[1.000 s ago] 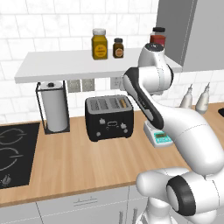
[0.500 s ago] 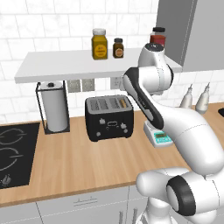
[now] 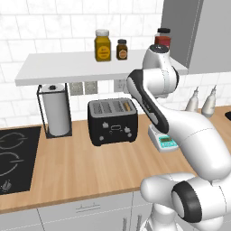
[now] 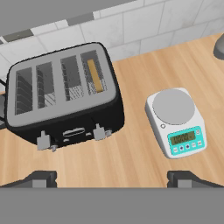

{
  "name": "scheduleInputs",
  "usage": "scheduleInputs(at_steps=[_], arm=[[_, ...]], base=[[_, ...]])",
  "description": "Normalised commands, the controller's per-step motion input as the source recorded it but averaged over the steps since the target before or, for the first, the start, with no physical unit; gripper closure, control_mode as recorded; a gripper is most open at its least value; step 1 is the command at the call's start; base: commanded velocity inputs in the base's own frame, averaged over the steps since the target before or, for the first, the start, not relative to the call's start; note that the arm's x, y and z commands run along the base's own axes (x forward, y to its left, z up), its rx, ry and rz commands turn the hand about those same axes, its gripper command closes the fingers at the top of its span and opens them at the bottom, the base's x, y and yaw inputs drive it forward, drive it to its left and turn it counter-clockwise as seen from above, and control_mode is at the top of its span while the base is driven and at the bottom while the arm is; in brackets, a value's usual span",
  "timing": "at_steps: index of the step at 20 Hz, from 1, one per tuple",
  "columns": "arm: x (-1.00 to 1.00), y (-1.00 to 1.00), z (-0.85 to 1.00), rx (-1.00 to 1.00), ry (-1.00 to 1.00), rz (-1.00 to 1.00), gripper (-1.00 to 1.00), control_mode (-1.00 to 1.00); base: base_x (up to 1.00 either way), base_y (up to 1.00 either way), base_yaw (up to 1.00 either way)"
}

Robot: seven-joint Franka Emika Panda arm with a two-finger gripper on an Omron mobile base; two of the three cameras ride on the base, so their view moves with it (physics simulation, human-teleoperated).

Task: Start the toaster. Once the lever pops up, take the bread to the plate on the dining counter.

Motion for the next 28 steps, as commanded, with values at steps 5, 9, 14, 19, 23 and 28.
scheduleInputs(at_steps=[5, 9, 14, 19, 23, 28], arm=[[0.0, 0.0, 0.0, 0.0, 0.0, 0.0, -1.0, -1.0], [0.0, 0.0, 0.0, 0.0, 0.0, 0.0, -1.0, -1.0], [0.0, 0.0, 0.0, 0.0, 0.0, 0.0, -1.0, -1.0], [0.0, 0.0, 0.0, 0.0, 0.0, 0.0, -1.0, -1.0], [0.0, 0.0, 0.0, 0.0, 0.0, 0.0, -1.0, -1.0], [0.0, 0.0, 0.0, 0.0, 0.0, 0.0, -1.0, -1.0]], base=[[0.0, 0.0, 0.0], [0.0, 0.0, 0.0], [0.0, 0.0, 0.0], [0.0, 0.0, 0.0], [0.0, 0.0, 0.0], [0.0, 0.0, 0.0]])
